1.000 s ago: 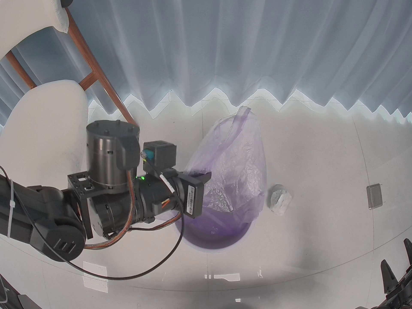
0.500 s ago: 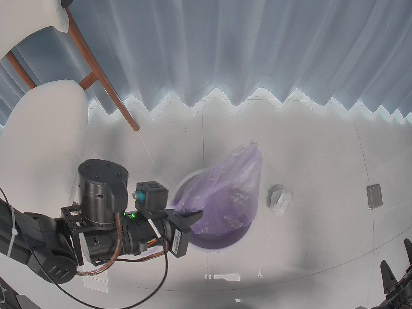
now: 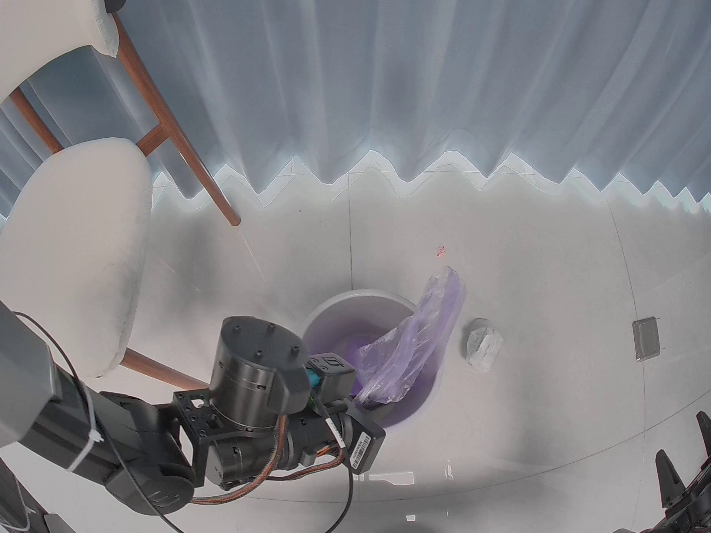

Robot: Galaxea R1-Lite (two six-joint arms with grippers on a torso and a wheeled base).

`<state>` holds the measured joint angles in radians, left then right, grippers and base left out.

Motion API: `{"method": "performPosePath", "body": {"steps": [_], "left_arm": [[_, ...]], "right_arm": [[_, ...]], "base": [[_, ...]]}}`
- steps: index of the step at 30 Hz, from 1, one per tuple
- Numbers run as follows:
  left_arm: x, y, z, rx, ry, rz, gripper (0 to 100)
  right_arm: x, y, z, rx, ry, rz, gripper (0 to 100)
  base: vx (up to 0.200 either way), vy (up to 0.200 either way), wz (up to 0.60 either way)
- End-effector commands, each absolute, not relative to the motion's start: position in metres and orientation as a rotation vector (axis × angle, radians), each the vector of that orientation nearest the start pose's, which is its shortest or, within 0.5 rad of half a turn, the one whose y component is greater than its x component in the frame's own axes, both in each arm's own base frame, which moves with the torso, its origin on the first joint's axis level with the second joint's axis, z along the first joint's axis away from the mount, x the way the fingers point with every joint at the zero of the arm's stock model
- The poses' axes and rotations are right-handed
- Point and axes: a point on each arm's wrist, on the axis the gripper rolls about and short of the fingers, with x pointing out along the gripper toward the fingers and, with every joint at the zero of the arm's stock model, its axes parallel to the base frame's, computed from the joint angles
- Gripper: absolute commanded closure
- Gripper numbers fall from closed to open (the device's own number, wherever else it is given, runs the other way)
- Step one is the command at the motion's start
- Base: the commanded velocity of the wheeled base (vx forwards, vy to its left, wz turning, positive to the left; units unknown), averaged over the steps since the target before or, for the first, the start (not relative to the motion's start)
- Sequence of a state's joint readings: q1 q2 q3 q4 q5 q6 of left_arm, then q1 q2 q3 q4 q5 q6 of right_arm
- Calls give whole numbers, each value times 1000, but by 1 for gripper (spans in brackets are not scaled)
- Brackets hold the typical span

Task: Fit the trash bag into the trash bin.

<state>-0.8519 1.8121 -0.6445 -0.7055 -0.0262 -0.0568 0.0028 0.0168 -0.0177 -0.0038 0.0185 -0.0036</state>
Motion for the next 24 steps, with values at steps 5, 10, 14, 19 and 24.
{"method": "performPosePath", "body": {"steps": [5,10,14,19,24], "left_arm": [[212,-243,96,154,500,-842,100],[215,-261,96,154,476,-863,100],[209,-268,98,136,478,-849,100],[207,-267,98,130,481,-850,100],[208,-266,99,125,479,-842,100]], "right_arm": [[-23,0,76,3,-6,20,0],[-23,0,149,32,-119,118,0],[-4,2,154,110,23,297,0],[17,7,150,321,209,305,0],[52,14,155,403,410,292,0]], "base": [[0,0,0],[0,0,0],[0,0,0],[0,0,0],[0,0,0]]}}
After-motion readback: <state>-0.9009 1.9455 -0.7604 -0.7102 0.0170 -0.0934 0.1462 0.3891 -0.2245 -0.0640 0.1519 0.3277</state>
